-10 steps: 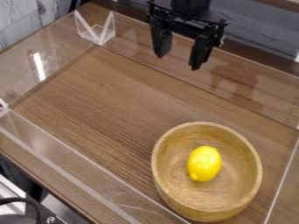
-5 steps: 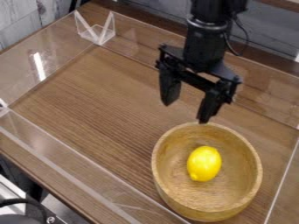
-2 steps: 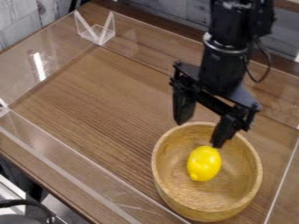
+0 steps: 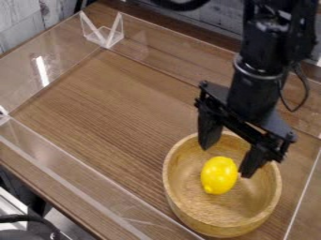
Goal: Remove the lemon from inside the brown bowl and put it on the table
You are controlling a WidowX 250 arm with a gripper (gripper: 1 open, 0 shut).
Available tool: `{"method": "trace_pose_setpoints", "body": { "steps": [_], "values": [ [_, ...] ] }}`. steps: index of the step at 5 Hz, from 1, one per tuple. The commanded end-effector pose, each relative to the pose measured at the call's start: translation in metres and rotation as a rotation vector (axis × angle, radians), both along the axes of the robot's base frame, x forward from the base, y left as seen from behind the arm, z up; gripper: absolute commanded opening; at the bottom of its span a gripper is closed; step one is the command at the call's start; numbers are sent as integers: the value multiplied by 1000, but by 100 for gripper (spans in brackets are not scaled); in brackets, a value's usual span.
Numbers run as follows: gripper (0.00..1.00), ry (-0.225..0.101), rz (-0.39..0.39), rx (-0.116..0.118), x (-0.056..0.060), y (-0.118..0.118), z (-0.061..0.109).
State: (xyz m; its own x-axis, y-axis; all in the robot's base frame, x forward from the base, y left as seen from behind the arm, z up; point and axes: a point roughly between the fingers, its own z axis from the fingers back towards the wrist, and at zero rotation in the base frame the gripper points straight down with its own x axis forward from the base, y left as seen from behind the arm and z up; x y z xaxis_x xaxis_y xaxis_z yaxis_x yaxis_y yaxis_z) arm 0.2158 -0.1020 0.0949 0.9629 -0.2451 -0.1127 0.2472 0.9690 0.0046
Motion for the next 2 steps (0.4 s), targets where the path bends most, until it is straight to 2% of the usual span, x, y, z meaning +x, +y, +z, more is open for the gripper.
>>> {"method": "trace_pose_setpoints", "body": {
  "steps": [1,2],
  "values": [
    [100,-39,-1,-15,3,-5,2],
    [100,-34,-4,-14,2,-7,-6]
  ]
}}
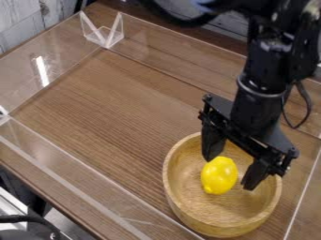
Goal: Remove the lemon from inside the brown bowl and put it on the table
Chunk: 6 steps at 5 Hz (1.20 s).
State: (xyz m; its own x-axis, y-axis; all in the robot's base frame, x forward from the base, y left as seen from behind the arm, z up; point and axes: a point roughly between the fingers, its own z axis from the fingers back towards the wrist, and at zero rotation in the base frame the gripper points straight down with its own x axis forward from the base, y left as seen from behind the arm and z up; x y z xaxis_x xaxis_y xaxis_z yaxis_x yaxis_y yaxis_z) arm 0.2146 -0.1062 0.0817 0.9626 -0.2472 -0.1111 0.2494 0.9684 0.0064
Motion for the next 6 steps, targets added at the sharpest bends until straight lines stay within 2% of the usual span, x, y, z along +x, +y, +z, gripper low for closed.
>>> {"method": "trace_pose_setpoints", "body": {
  "steps": [1,4,6],
  "values": [
    [100,-30,3,-16,4,-3,-1],
    [100,-34,19,-27,1,-10,-25],
    [100,-50,17,-29,1,-10,-31]
  ]
}}
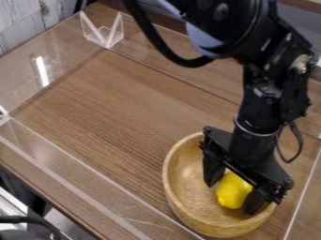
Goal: Remove the lemon from inside the brown bowl and put it on the table
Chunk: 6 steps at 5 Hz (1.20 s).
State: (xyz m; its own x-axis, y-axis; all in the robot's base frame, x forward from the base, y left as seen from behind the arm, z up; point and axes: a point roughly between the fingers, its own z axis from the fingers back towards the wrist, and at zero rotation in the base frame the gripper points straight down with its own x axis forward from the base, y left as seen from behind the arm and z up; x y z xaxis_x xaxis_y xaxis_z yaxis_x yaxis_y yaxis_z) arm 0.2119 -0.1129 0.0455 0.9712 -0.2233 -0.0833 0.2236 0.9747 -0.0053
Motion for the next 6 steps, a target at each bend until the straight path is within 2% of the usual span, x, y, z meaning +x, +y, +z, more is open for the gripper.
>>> {"method": "trace_pose_setpoints", "body": {
  "steps": [1,2,6],
  "values": [
    [0,-34,-13,-10,4,-3,3],
    [0,-44,-13,-8,4,-2,5],
    [0,-50,-17,2,6,5,19]
  ]
}}
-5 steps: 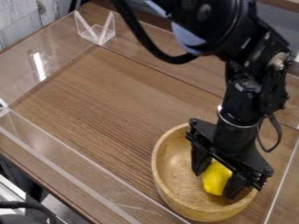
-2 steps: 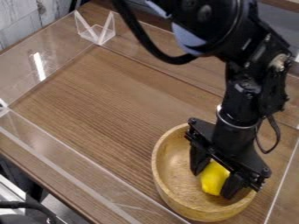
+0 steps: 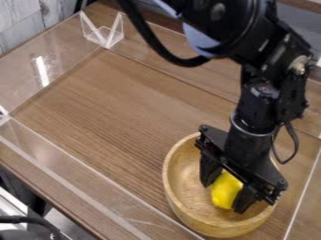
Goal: Remove the lemon from inside the brown bowl and put it on the table
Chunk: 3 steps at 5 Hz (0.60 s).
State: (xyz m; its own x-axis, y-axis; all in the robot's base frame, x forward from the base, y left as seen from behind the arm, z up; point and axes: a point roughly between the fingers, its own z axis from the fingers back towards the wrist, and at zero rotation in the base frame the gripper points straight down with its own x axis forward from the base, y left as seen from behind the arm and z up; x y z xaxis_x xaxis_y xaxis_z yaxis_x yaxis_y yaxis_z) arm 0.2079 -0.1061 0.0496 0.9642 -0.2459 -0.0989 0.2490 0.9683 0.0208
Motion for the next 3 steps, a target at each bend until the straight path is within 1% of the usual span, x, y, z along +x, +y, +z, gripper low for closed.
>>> {"method": "trace_pose_setpoints", "body": {
  "steps": [1,2,3],
  "values": [
    [0,-60,10,-24,11,0,23],
    [0,-62,14,-21,12,2,32],
    [0,-74,27,-14,14,6,49]
  ]
}}
